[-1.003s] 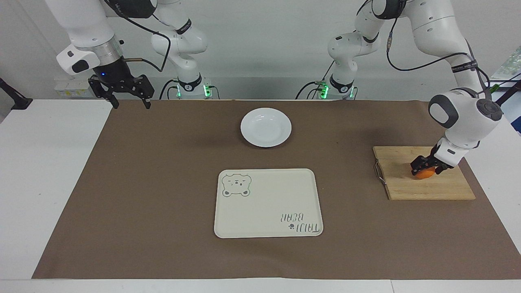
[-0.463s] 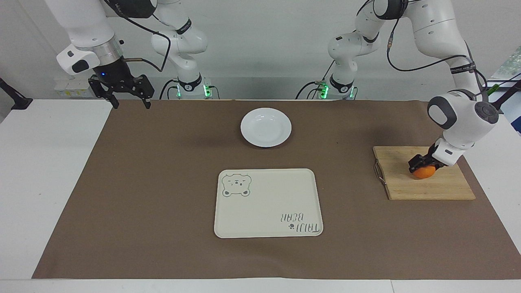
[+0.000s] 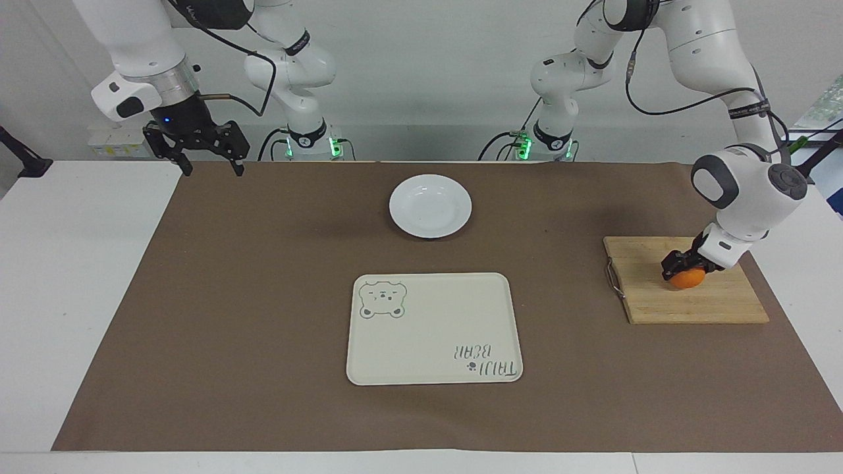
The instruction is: Place orange and plate with both arms
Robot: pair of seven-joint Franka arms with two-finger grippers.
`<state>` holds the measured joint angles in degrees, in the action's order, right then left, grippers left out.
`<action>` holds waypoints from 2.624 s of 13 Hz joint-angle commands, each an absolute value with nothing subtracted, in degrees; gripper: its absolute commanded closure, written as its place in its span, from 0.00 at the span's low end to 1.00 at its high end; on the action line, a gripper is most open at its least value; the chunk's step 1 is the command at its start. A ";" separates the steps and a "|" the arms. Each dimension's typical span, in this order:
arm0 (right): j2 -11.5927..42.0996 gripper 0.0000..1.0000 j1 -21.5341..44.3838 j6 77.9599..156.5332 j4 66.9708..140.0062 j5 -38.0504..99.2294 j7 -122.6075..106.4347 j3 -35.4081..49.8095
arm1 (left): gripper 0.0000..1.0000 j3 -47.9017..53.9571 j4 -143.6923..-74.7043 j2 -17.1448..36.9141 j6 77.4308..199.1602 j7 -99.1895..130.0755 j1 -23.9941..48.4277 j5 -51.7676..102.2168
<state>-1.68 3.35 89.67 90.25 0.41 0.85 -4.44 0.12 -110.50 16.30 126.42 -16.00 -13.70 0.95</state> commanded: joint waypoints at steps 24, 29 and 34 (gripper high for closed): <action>-1.93 0.00 2.81 89.65 90.53 0.00 1.93 -3.96 | 1.00 0.62 -110.03 3.78 109.69 30.47 39.44 4.57; -1.93 0.00 2.81 89.65 90.53 0.09 1.93 -3.96 | 1.00 0.70 -118.20 3.60 117.67 33.05 45.61 5.36; -1.93 0.00 2.81 89.65 90.53 0.00 1.93 -3.96 | 1.00 0.70 -122.07 3.51 118.03 33.22 49.74 10.19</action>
